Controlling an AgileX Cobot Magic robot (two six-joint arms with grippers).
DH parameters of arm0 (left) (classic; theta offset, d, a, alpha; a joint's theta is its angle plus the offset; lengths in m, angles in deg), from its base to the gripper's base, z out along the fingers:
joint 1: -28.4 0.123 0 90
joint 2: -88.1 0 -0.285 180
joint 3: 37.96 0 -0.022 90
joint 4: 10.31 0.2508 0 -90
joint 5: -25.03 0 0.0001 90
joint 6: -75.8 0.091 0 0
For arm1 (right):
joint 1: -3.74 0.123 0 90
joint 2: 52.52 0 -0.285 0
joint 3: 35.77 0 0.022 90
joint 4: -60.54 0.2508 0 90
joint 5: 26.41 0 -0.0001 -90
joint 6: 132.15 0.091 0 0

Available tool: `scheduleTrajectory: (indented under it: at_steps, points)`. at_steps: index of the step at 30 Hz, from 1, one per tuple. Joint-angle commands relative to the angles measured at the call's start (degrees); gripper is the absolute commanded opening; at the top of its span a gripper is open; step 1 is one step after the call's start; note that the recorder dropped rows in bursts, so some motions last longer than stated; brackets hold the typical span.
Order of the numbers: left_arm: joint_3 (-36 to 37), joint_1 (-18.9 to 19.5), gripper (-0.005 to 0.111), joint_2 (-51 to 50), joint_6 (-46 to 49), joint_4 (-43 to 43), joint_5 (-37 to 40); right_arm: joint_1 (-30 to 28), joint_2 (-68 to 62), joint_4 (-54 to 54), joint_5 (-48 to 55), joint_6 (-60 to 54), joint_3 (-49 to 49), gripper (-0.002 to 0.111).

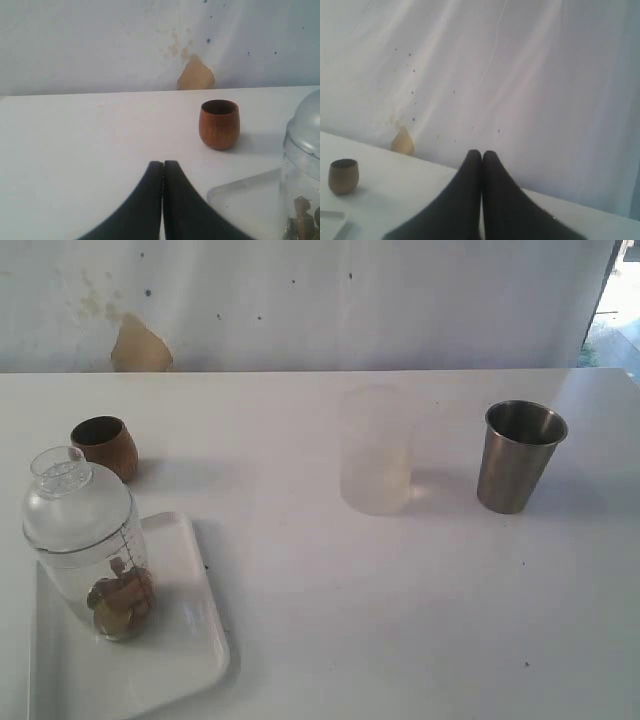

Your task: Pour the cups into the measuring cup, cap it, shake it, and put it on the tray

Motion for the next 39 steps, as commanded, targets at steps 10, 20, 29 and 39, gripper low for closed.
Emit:
scheduleTrajectory:
  at_steps: [10,20,29,39]
  points:
    - [0.2,0.1,0.001,0.3,-0.1,0.1,-0.3,-10.8,0.2,6.3,-13.5,-5.2,-11.0,0.0]
    - [0.2,0.1,0.001,0.3,-0.1,0.1,-0.3,-11.8,0.2,4.3,-13.8,-4.8,-20.1,0.0]
    - [0.2,0.1,0.001,0.3,-0.1,0.1,-0.3,-11.8,0.2,0.2,-12.6,1.2,-26.1,0.0]
    - [0.2,0.1,0.001,0.3,-0.1,0.1,-0.3,-11.8,0.2,-1.2,-1.7,4.7,-26.1,0.0]
